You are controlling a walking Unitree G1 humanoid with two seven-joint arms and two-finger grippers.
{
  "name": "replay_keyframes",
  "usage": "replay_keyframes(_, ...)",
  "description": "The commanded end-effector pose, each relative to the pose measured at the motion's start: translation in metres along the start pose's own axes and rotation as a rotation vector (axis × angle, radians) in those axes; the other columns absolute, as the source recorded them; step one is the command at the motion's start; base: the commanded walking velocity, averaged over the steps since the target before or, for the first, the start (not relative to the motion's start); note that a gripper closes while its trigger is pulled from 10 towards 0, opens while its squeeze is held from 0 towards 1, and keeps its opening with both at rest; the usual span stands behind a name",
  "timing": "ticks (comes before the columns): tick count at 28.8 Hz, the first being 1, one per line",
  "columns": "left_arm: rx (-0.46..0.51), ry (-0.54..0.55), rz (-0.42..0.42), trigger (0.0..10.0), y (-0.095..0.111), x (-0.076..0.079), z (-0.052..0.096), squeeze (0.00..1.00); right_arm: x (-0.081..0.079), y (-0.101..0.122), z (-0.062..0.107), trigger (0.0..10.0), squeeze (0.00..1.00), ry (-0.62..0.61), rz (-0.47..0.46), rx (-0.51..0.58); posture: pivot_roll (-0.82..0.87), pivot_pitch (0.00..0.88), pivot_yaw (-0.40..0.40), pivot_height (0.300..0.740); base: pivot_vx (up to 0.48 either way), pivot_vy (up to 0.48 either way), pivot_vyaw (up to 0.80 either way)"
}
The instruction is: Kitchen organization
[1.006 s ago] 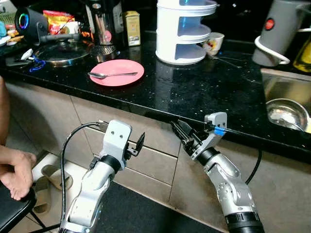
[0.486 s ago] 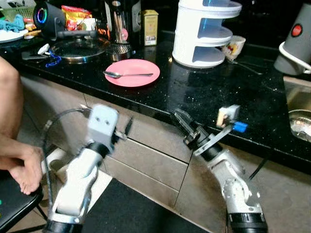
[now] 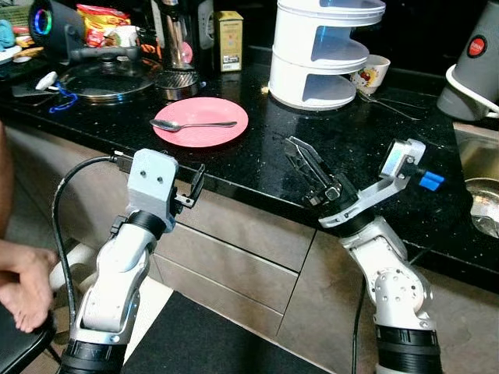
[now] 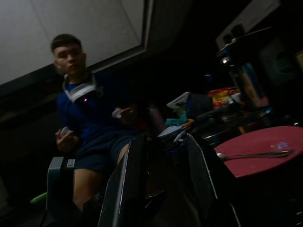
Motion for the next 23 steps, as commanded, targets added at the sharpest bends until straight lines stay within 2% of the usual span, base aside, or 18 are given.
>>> replay_keyframes(1, 0.006, 0.003, -0.016, 10.0, 0.0051, -0.0041, -0.0006, 0.00, -0.0025, 0.0076, -0.0016, 10.0, 0.00, 0.008, -0.007, 0.019, 0.03, 0.000, -0.026, 0.740, 0.285, 0.000, 0.00)
replay_keyframes(10, 0.009, 0.001, -0.019, 10.0, 0.0067, -0.0049, -0.0021, 0.00, -0.0069, 0.0149, -0.0036, 10.0, 0.00, 0.036, -0.027, 0.030, 0.02, 0.000, -0.027, 0.740, 0.288, 0.000, 0.00)
replay_keyframes(23, 0.005, -0.017, -0.017, 10.0, 0.0057, 0.0005, -0.0017, 0.00, -0.0085, 0.0121, -0.0048, 10.0, 0.00, 0.037, -0.043, 0.004, 0.02, 0.000, -0.030, 0.740, 0.305, 0.000, 0.00)
Point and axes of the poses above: a point about 5 cm out from each wrist's last joint towards the gripper, its own z axis pointing back from the gripper into the wrist, its own y axis along the axis of the wrist's last joint, x = y × z, the point moved 6 cm from there along -z, pointing out of the wrist towards the gripper, and after that the axes turned 11 degrees about z, right-handed, at the moved point
